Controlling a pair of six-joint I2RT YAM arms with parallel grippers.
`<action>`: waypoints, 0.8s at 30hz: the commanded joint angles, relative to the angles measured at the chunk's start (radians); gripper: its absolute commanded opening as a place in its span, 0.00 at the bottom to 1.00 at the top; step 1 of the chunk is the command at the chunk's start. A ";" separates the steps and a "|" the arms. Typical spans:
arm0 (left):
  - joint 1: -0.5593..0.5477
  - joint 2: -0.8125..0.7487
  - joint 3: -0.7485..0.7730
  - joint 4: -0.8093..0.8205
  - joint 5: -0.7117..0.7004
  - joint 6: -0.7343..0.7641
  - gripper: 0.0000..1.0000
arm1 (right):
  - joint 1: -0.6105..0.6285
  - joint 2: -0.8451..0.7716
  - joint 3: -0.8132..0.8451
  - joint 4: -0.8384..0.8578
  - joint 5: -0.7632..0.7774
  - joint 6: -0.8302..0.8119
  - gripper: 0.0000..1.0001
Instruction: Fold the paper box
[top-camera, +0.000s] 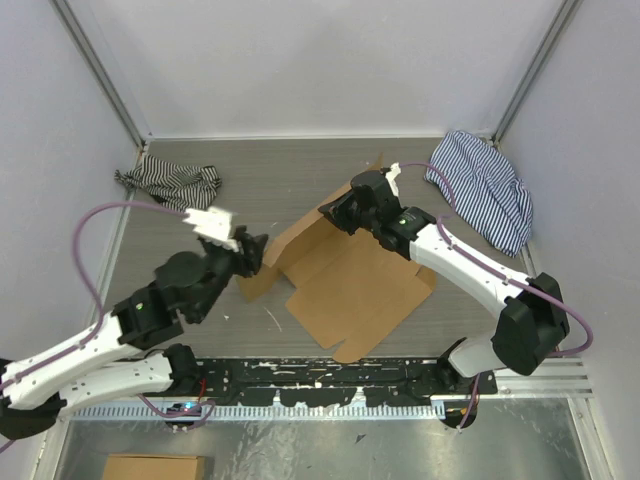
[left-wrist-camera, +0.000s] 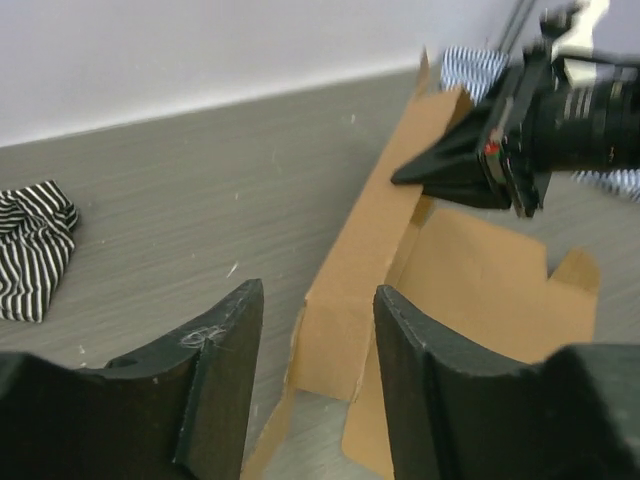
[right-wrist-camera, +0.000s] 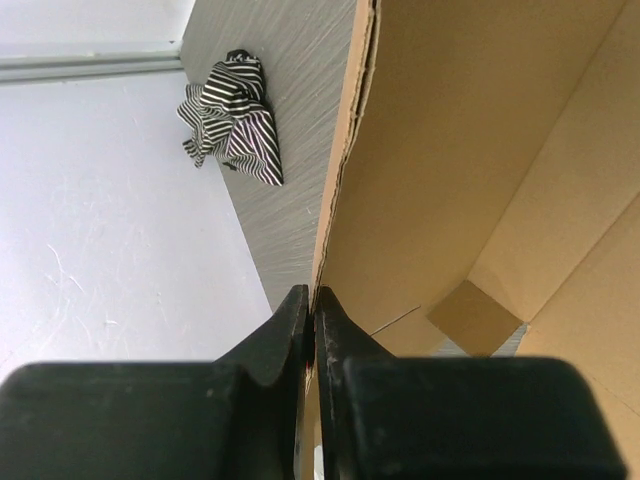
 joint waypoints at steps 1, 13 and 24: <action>-0.002 0.206 0.143 -0.349 0.053 -0.094 0.50 | -0.008 0.036 0.068 0.055 -0.054 -0.028 0.11; -0.003 0.200 0.135 -0.439 0.001 -0.190 0.44 | -0.073 0.116 0.053 0.170 -0.206 -0.070 0.11; -0.002 0.310 0.089 -0.336 0.040 -0.206 0.44 | -0.092 0.157 0.056 0.275 -0.318 -0.128 0.07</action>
